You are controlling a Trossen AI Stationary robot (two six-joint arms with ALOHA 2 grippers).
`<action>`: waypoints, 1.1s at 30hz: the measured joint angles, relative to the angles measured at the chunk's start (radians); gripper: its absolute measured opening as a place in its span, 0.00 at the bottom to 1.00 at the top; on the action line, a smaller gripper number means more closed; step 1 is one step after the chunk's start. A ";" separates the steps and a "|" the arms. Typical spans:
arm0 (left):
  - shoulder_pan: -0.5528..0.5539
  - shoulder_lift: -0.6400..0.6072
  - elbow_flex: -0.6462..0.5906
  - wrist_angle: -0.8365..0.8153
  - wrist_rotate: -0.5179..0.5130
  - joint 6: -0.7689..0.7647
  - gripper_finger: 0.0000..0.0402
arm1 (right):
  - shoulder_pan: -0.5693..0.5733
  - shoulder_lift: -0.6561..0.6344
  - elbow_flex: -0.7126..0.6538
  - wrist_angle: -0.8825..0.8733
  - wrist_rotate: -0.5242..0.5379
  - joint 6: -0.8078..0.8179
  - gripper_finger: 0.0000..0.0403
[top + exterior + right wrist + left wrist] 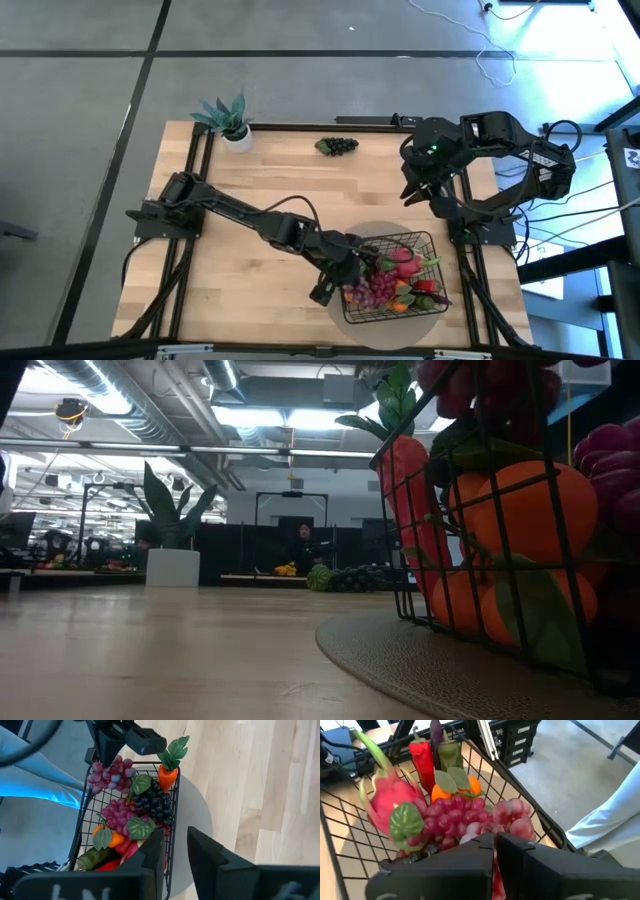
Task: Build produce basket
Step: Put the top left grapes into the wire basket, then put the black grapes into the wire basket
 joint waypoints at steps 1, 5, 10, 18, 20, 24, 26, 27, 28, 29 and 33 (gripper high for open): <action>0.000 0.006 0.000 0.004 0.000 -0.004 0.00 | 0.000 0.000 0.000 0.000 0.000 0.000 0.17; 0.005 0.009 -0.001 -0.007 -0.004 -0.039 0.00 | 0.000 0.000 0.000 0.000 0.000 0.000 0.17; 0.009 0.009 -0.001 -0.019 -0.052 -0.050 0.00 | 0.000 0.000 0.000 0.000 0.000 0.000 0.17; 0.009 0.009 -0.001 -0.023 -0.071 -0.024 0.09 | 0.000 0.000 0.000 0.000 0.001 0.000 0.17; 0.009 0.009 -0.001 -0.024 -0.071 -0.024 0.12 | 0.000 0.000 0.000 0.000 0.001 0.000 0.17; 0.010 0.009 -0.001 -0.024 -0.099 -0.023 0.16 | 0.000 0.000 0.000 0.000 0.001 0.000 0.17; 0.012 0.006 -0.001 -0.025 -0.128 -0.015 0.16 | 0.000 0.000 0.000 0.000 0.001 0.000 0.17; 0.013 0.000 -0.001 -0.035 -0.139 -0.015 0.16 | 0.000 0.000 0.000 0.000 0.001 0.000 0.17; 0.013 -0.010 -0.001 -0.050 -0.155 -0.014 0.16 | 0.000 0.000 0.000 0.000 0.001 0.000 0.17; 0.017 -0.025 -0.001 -0.062 -0.174 -0.016 0.15 | 0.000 0.000 0.000 0.000 0.001 0.000 0.17; 0.043 -0.101 0.000 -0.164 -0.259 -0.086 0.16 | 0.000 0.000 0.000 0.021 0.019 -0.003 0.17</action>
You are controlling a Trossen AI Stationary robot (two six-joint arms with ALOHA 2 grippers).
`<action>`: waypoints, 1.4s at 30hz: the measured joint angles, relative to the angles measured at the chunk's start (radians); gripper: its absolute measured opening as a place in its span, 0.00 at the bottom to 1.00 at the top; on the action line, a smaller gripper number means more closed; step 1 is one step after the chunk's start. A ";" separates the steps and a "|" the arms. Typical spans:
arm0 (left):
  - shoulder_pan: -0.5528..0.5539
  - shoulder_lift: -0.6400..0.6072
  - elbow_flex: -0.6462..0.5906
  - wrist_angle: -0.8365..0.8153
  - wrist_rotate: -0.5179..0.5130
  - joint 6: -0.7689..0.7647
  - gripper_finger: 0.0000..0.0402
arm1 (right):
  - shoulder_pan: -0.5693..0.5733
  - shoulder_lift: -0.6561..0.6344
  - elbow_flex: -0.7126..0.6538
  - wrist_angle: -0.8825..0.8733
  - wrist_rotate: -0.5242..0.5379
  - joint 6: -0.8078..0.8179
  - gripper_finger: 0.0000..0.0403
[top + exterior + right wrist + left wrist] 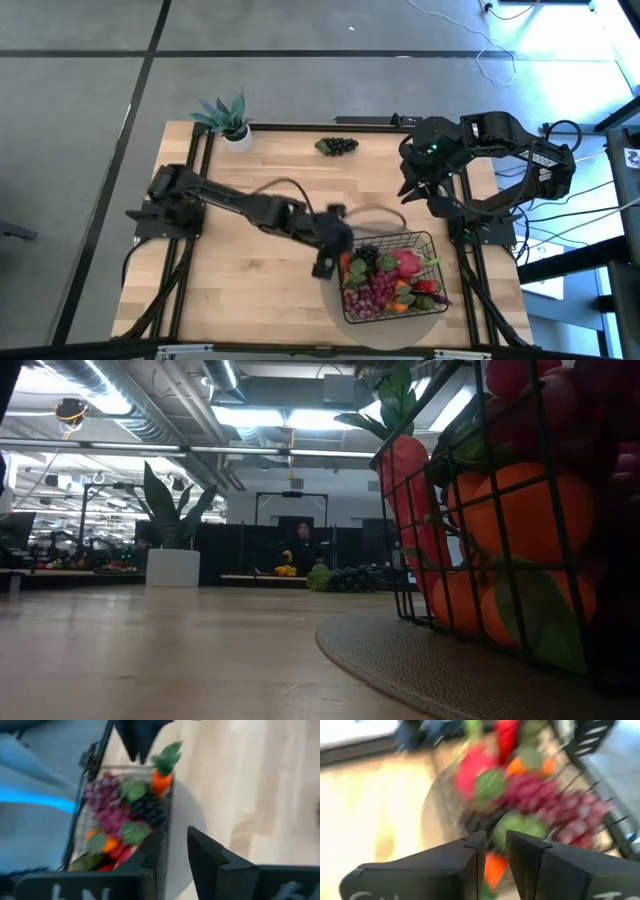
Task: Build produce basket
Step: Put the black grapes into the wire basket
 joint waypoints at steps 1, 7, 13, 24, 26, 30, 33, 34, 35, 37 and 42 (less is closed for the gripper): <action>0.011 -0.021 0.000 -0.045 -0.014 -0.023 0.16 | 0.000 0.000 0.000 0.019 0.018 0.000 0.17; 0.087 -0.148 0.001 -0.146 -0.048 -0.158 0.16 | 0.000 0.006 0.001 0.086 0.191 0.004 0.17; 0.178 -0.247 -0.001 -0.229 -0.085 -0.261 0.16 | -0.064 0.081 0.001 0.117 0.225 -0.008 0.17; 0.330 -0.367 0.000 -0.358 -0.088 -0.240 0.16 | -0.291 0.316 0.000 0.173 0.218 -0.078 0.17; 0.357 -0.374 0.000 -0.366 -0.088 -0.211 0.16 | -0.325 0.355 0.000 0.209 0.221 -0.075 0.17; 0.418 -0.396 0.000 -0.421 -0.087 -0.166 0.16 | -0.370 0.430 0.000 0.270 0.221 -0.055 0.17; 0.464 -0.399 -0.001 -0.473 -0.088 -0.144 0.16 | -0.392 0.483 0.000 0.310 0.223 -0.034 0.17; 0.478 -0.400 -0.002 -0.479 -0.087 -0.136 0.16 | -0.399 0.499 0.000 0.319 0.233 -0.021 0.17; 0.488 -0.400 -0.001 -0.476 -0.087 -0.124 0.16 | -0.403 0.516 0.000 0.331 0.252 -0.010 0.17; 0.515 -0.401 -0.001 -0.505 -0.086 -0.093 0.16 | -0.405 0.550 0.000 0.366 0.299 0.010 0.17; 0.571 -0.400 -0.001 -0.544 -0.086 -0.036 0.16 | -0.408 0.623 0.000 0.384 0.407 0.089 0.17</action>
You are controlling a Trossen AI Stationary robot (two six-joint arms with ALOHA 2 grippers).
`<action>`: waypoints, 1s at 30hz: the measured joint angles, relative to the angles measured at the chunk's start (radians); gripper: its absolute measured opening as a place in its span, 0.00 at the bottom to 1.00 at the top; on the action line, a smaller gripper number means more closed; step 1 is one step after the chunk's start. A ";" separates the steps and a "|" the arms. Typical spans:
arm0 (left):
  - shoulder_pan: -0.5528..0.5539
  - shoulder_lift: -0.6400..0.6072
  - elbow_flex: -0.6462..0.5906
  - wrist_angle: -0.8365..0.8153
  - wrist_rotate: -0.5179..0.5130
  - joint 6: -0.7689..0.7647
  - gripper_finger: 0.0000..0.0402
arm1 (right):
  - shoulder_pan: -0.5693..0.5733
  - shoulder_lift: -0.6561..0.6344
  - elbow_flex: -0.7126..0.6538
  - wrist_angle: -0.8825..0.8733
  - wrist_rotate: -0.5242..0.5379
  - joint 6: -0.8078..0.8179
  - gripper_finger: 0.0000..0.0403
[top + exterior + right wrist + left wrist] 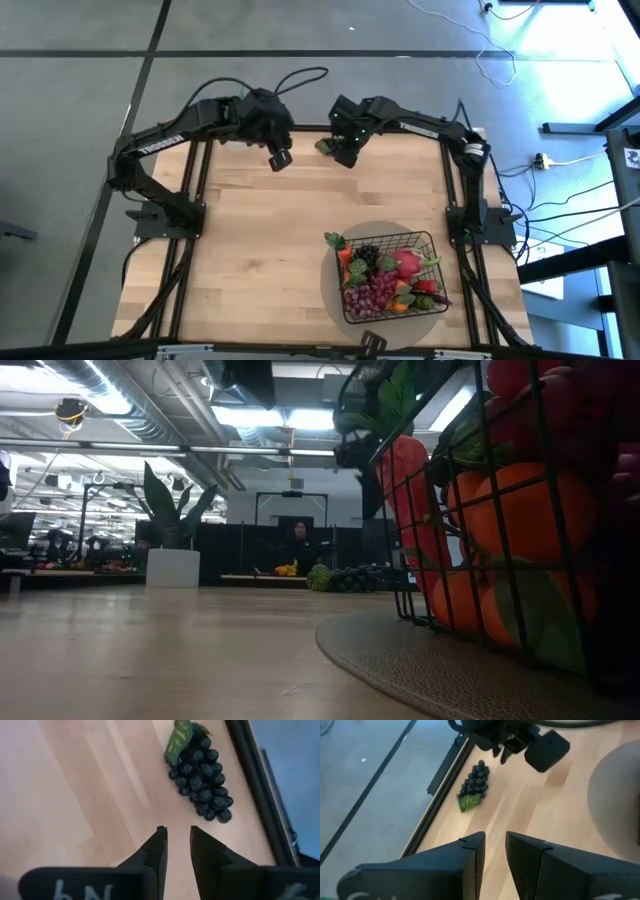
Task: Build produce basket
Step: Put the black grapes into the wire basket
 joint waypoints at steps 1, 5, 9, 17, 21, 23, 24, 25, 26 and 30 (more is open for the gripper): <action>0.009 0.001 0.000 -0.006 0.002 0.004 0.16 | 0.000 0.013 0.000 0.001 0.002 0.020 0.17; 0.045 0.002 0.000 -0.026 0.007 0.021 0.16 | -0.002 0.060 0.000 0.004 0.003 0.047 0.17; 0.080 0.002 0.000 -0.033 0.008 0.022 0.16 | -0.002 0.102 0.000 0.038 0.003 0.080 0.17; 0.112 0.002 0.000 -0.058 0.011 0.047 0.16 | -0.002 0.173 0.000 0.121 0.106 0.186 0.17; 0.115 0.002 0.000 -0.058 0.013 0.046 0.16 | -0.003 0.197 0.000 0.113 0.200 0.226 0.17; 0.118 0.002 0.000 -0.058 0.013 0.045 0.16 | -0.003 0.204 0.000 0.113 0.203 0.227 0.17; 0.118 0.002 0.000 -0.058 0.013 0.042 0.16 | -0.004 0.206 0.000 0.113 0.204 0.228 0.17; 0.119 0.002 0.000 -0.057 0.012 0.040 0.16 | -0.003 0.206 0.000 0.114 0.204 0.228 0.17; 0.118 0.002 0.000 -0.057 0.012 0.039 0.16 | -0.003 0.207 0.000 0.117 0.204 0.228 0.17; 0.118 0.002 0.000 -0.056 0.013 0.030 0.16 | -0.005 0.209 0.000 0.134 0.204 0.224 0.17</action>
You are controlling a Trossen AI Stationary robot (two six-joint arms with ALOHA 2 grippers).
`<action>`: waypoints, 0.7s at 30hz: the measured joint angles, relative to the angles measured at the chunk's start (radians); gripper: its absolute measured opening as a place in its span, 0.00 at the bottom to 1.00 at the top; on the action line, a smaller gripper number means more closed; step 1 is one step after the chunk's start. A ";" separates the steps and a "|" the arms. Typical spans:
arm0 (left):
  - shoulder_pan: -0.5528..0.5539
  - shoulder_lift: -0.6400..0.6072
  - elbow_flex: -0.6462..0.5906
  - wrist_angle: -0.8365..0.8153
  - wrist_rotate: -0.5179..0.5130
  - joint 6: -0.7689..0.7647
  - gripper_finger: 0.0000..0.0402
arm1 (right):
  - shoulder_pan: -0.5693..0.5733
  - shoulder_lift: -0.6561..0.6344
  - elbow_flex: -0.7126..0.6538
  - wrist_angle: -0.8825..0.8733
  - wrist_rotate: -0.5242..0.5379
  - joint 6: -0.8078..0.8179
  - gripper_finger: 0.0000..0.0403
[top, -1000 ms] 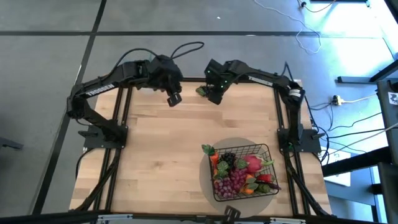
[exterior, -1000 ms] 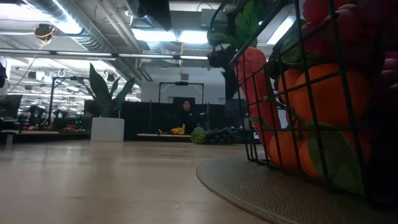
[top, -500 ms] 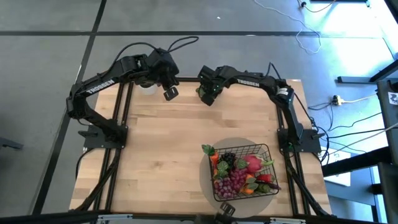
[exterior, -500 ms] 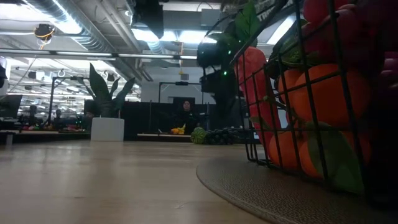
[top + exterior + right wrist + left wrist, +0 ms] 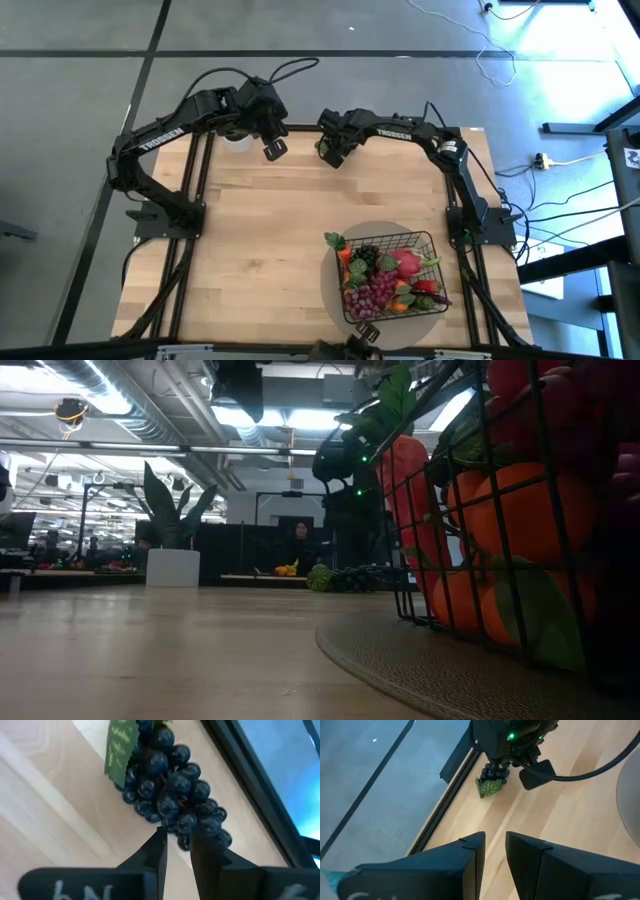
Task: Build produce basket
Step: Put the black grapes into the wire basket
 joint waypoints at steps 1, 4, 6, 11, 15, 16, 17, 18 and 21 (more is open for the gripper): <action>0.000 0.000 0.000 0.000 0.000 -0.010 0.16 | -0.001 0.000 0.000 0.008 0.001 -0.003 0.17; 0.000 0.000 0.000 0.000 -0.001 -0.016 0.16 | -0.001 0.000 0.000 0.017 0.003 -0.019 0.17; 0.000 0.000 0.000 0.000 -0.001 -0.017 0.16 | -0.001 0.000 0.000 0.022 0.003 -0.021 0.17; 0.000 0.000 0.000 0.001 -0.001 -0.017 0.16 | -0.008 0.000 0.000 0.021 0.002 -0.021 0.17; 0.000 0.000 0.000 0.001 -0.001 -0.017 0.16 | -0.023 0.000 0.000 0.015 0.002 -0.020 0.17; 0.000 0.000 0.000 0.001 -0.001 -0.017 0.16 | -0.028 0.000 0.000 0.015 0.002 -0.018 0.17; 0.000 0.000 0.000 0.001 -0.001 -0.017 0.16 | -0.032 0.000 0.000 0.015 0.001 -0.014 0.17; 0.000 0.000 0.000 0.001 -0.001 -0.017 0.16 | -0.035 0.000 0.000 0.015 -0.004 -0.009 0.17; 0.000 0.000 0.000 0.001 -0.001 -0.017 0.16 | -0.045 0.000 0.000 0.015 -0.046 0.006 0.17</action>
